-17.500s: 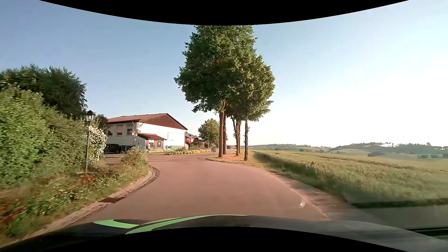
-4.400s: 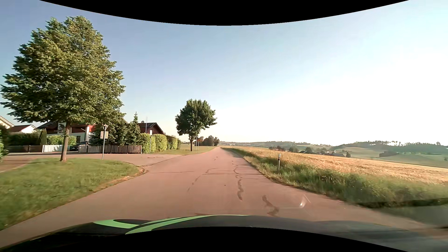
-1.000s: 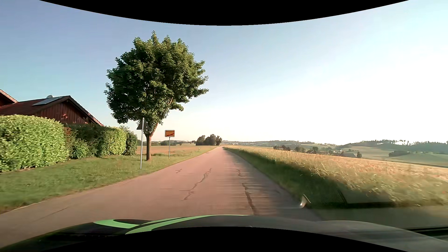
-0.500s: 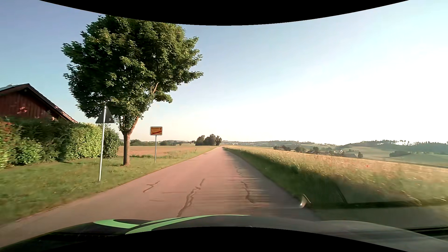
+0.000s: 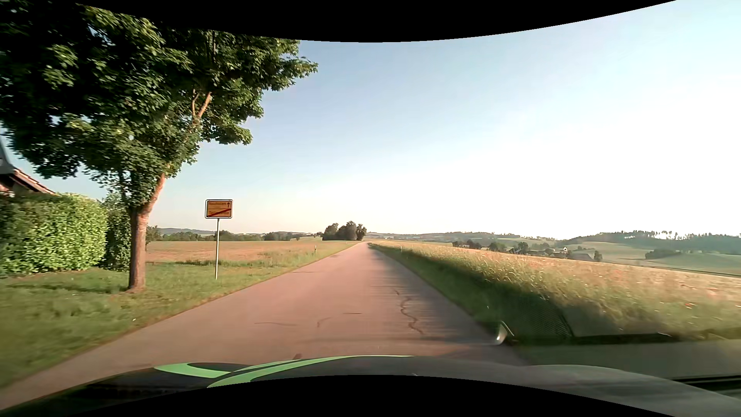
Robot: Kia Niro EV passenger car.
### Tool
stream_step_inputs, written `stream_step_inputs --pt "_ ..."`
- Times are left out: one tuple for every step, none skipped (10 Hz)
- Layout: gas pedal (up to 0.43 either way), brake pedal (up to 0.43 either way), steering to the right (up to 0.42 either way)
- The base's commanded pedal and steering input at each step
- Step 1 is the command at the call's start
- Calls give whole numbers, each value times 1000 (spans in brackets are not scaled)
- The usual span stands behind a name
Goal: Follow the waypoints while adhering to traffic rules and regulations
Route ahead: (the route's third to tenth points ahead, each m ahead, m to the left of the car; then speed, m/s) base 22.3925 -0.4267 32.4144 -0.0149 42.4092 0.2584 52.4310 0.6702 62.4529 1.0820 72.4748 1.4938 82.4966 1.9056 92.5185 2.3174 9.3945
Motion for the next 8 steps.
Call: stream_step_inputs --pt "319 0 -1" --pt "331 0 -1" --pt "331 0 -1" --pt "331 0 -1" --pt "331 0 -1" --pt "331 0 -1" --pt "331 0 -2" --pt "331 0 -4"
